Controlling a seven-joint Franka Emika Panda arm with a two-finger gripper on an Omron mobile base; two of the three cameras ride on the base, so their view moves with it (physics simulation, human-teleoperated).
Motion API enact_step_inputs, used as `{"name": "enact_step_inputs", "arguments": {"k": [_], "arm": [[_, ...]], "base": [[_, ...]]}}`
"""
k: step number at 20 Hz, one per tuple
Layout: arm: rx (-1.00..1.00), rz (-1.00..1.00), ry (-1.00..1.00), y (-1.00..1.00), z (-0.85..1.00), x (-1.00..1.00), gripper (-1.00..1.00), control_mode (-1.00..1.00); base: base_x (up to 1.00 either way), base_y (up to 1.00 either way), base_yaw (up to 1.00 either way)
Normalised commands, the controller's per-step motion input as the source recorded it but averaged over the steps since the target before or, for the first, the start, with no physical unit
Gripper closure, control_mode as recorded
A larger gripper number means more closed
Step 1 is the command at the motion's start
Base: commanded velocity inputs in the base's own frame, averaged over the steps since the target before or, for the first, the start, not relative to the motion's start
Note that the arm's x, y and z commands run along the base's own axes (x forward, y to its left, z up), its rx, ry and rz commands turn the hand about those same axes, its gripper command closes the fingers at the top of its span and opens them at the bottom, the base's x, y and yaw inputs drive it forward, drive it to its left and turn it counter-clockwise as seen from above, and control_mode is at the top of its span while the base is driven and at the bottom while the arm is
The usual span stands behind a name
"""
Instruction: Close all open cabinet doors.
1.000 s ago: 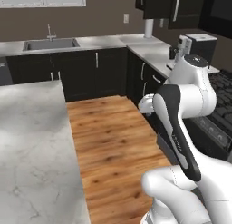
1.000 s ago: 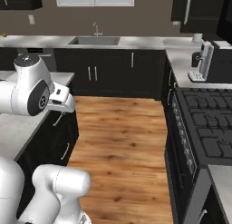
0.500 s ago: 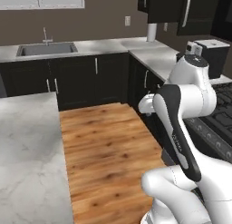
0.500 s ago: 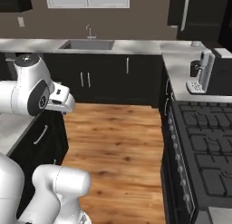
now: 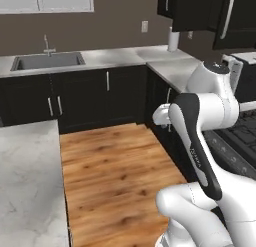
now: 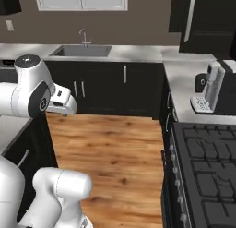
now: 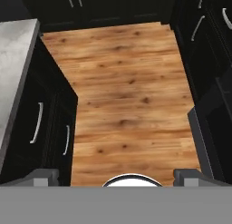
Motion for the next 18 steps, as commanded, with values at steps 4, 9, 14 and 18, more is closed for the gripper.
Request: {"name": "enact_step_inputs", "arguments": {"k": [4,9,14,18], "arm": [[0.0,0.0,0.0,0.0,0.0,0.0,-1.0,1.0],[0.0,0.0,0.0,0.0,0.0,0.0,-1.0,1.0],[0.0,0.0,0.0,0.0,0.0,0.0,-1.0,1.0],[0.0,0.0,0.0,0.0,0.0,0.0,-1.0,1.0]], "base": [[0.84,-0.24,0.0],[0.83,-0.24,0.0],[0.82,-0.22,0.0],[0.79,-0.16,0.0]]}}
